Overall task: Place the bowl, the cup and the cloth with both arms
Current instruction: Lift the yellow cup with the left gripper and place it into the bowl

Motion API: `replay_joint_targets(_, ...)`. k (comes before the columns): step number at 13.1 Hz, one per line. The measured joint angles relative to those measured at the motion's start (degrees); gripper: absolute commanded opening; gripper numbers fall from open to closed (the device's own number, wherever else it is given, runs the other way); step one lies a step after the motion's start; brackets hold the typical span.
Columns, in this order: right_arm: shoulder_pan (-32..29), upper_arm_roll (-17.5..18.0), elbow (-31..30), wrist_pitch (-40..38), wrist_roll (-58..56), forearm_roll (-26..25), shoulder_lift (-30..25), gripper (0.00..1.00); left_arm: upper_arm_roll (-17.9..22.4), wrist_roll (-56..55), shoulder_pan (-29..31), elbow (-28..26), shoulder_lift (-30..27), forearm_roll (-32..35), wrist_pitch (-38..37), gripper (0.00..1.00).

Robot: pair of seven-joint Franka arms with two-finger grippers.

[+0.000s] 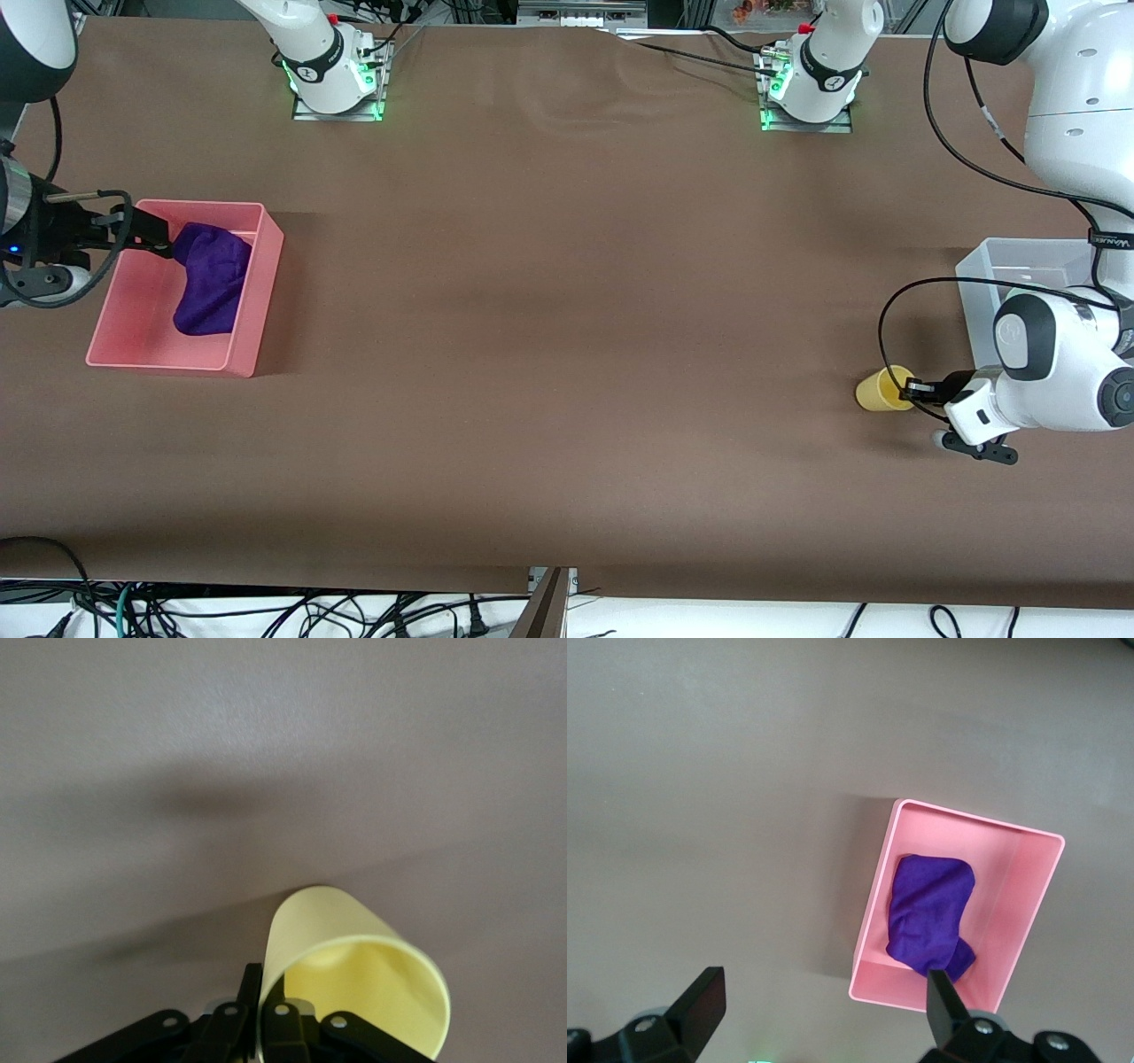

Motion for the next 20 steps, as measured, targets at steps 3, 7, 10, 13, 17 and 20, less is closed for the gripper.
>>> replay_joint_targets(3,-0.3,-0.5,0.06,-0.01,0.11,0.0,-0.01,1.0,0.25,0.05,0.35,1.53,-3.99,3.5,-7.04,0.0)
replay_joint_targets(7,-0.24,-0.54,0.34,0.0,1.0,0.0,-0.08,1.0,1.28,6.31,0.79,2.03,-13.88,18.63,-16.78,0.0)
replay_joint_targets(10,-0.14,-1.37,0.53,-0.01,1.35,0.0,-0.6,1.0,5.08,13.9,3.55,0.83,-14.72,22.99,-15.95,0.0)
replay_joint_targets(13,-0.34,-2.76,0.49,-0.17,1.33,0.0,-0.56,1.0,5.17,20.13,10.7,-1.75,-10.44,21.66,-7.54,0.49)
replay_joint_targets(17,-0.24,-2.82,0.49,-0.16,1.32,0.0,-0.43,1.0,5.06,24.03,13.66,-1.84,-7.39,18.13,-4.52,1.0)
replay_joint_targets(20,-0.15,-2.76,0.49,0.07,1.32,0.0,-0.41,1.0,2.48,24.1,13.38,-0.26,-9.49,17.46,-10.01,1.0)
